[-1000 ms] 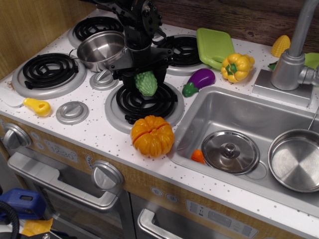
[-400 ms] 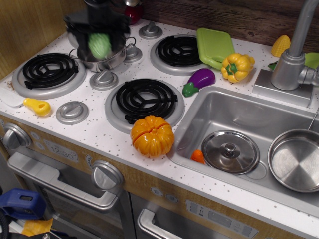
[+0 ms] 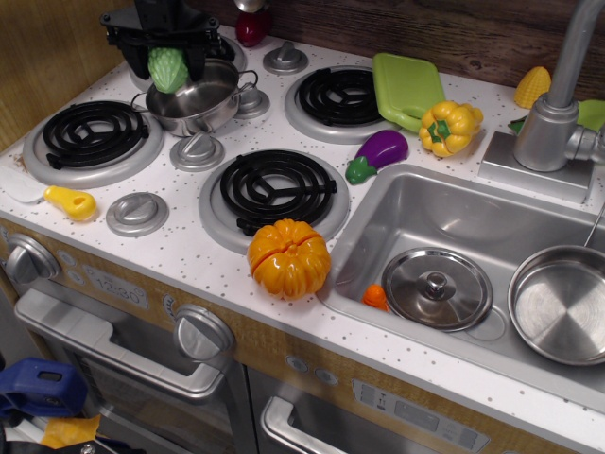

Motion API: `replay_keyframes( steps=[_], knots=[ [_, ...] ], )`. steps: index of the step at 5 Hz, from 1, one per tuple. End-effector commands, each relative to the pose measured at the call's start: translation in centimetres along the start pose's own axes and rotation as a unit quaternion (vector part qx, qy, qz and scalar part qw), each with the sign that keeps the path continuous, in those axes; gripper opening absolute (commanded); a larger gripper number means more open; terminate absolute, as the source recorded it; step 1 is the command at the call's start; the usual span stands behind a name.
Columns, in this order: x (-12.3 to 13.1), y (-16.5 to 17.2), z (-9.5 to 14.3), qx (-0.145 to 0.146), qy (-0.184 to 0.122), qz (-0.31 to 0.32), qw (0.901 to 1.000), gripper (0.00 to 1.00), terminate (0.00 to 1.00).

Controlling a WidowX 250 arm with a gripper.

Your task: Put green squash in pot or pan

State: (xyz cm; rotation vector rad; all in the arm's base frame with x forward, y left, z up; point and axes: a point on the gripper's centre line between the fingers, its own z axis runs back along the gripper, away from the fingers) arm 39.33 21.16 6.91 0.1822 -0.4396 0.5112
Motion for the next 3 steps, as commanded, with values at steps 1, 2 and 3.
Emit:
replay_keyframes(
  steps=[1,2,3],
  knots=[
    [0.75,-0.03,1.23,0.0,-0.028,0.008,0.9996,1.0,0.0],
    [0.75,-0.03,1.23,0.0,-0.028,0.008,0.9996,1.0,0.0],
    [0.75,-0.03,1.23,0.0,-0.028,0.008,0.9996,1.0,1.0]
  ],
)
